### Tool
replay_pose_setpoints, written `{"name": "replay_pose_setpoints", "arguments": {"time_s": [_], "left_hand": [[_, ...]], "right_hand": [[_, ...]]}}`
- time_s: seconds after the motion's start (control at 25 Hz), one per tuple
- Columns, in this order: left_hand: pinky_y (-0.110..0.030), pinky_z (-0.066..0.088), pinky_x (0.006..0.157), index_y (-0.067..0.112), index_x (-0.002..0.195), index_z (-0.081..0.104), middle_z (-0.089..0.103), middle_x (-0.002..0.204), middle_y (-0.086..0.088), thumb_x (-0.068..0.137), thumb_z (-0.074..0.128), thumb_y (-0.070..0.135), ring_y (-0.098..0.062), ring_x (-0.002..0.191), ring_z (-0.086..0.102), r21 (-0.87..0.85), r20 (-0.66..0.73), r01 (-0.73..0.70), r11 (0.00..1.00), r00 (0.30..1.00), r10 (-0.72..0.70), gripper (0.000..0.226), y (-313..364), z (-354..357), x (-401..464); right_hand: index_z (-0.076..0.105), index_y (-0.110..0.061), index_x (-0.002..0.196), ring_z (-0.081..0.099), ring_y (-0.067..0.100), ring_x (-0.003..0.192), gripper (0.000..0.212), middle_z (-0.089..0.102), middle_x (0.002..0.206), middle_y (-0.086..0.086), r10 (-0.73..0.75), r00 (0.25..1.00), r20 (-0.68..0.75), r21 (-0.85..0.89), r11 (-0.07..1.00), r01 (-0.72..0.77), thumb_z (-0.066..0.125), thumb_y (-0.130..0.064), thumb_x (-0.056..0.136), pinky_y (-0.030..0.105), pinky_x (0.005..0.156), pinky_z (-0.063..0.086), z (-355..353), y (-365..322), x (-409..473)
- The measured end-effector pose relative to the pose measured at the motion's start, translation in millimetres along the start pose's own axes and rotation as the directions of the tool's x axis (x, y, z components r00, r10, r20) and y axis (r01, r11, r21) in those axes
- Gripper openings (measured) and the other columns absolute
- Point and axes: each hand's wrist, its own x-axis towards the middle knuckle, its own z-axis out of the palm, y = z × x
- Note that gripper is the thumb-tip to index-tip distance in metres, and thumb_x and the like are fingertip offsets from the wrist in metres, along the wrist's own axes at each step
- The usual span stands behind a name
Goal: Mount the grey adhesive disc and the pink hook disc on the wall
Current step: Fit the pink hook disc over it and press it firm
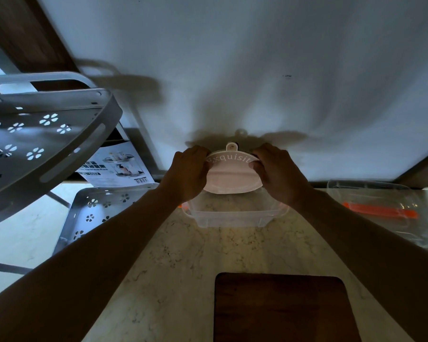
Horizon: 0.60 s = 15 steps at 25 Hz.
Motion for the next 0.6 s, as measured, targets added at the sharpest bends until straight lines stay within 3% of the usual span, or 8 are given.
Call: {"name": "replay_pose_setpoints", "arguments": {"time_s": [0.16, 0.32, 0.48, 0.6], "left_hand": [[-0.044, 0.038, 0.087, 0.004, 0.112, 0.061, 0.065, 0.107, -0.017, 0.095, 0.051, 0.008, -0.035, 0.098, 0.059, 0.031, -0.003, 0.03, 0.999, 1.0, -0.03, 0.02, 2, 4, -2], [-0.047, 0.04, 0.084, 0.004, 0.111, 0.062, 0.065, 0.103, -0.017, 0.093, 0.053, 0.006, -0.035, 0.094, 0.06, 0.034, -0.087, -0.024, 0.999, 0.996, 0.026, 0.02, 5, -4, -1], [-0.043, 0.037, 0.086, 0.007, 0.117, 0.06, 0.064, 0.111, -0.014, 0.091, 0.055, 0.005, -0.032, 0.101, 0.058, 0.129, 0.066, -0.027, 0.991, 0.998, 0.019, 0.027, 8, 0, 0], [-0.042, 0.038, 0.083, 0.008, 0.111, 0.062, 0.065, 0.105, -0.013, 0.094, 0.053, 0.01, -0.03, 0.095, 0.059, 0.087, -0.005, -0.031, 0.996, 1.0, 0.031, 0.02, 3, -8, 1]], "right_hand": [[0.063, -0.007, 0.115, 0.063, 0.033, 0.094, 0.022, 0.066, 0.107, 0.015, 0.008, 1.0, 0.024, -0.007, 1.0, -0.008, 0.057, -0.014, 0.096, 0.038, 0.079, 0.048, 1, -1, 2], [0.063, -0.004, 0.115, 0.062, 0.035, 0.094, 0.022, 0.064, 0.107, 0.016, 0.006, 1.0, -0.018, -0.002, 1.0, -0.006, 0.056, -0.011, 0.095, 0.042, 0.079, 0.05, -7, 1, 5], [0.06, -0.004, 0.12, 0.061, 0.035, 0.101, 0.025, 0.064, 0.114, 0.016, 0.026, 0.996, 0.088, -0.037, 0.999, -0.023, 0.054, -0.011, 0.097, 0.045, 0.085, 0.049, -1, -5, -4], [0.06, -0.004, 0.117, 0.06, 0.035, 0.097, 0.023, 0.063, 0.11, 0.016, 0.009, 1.0, 0.022, -0.013, 1.0, -0.009, 0.055, -0.009, 0.095, 0.045, 0.081, 0.049, -5, -5, -3]]}}
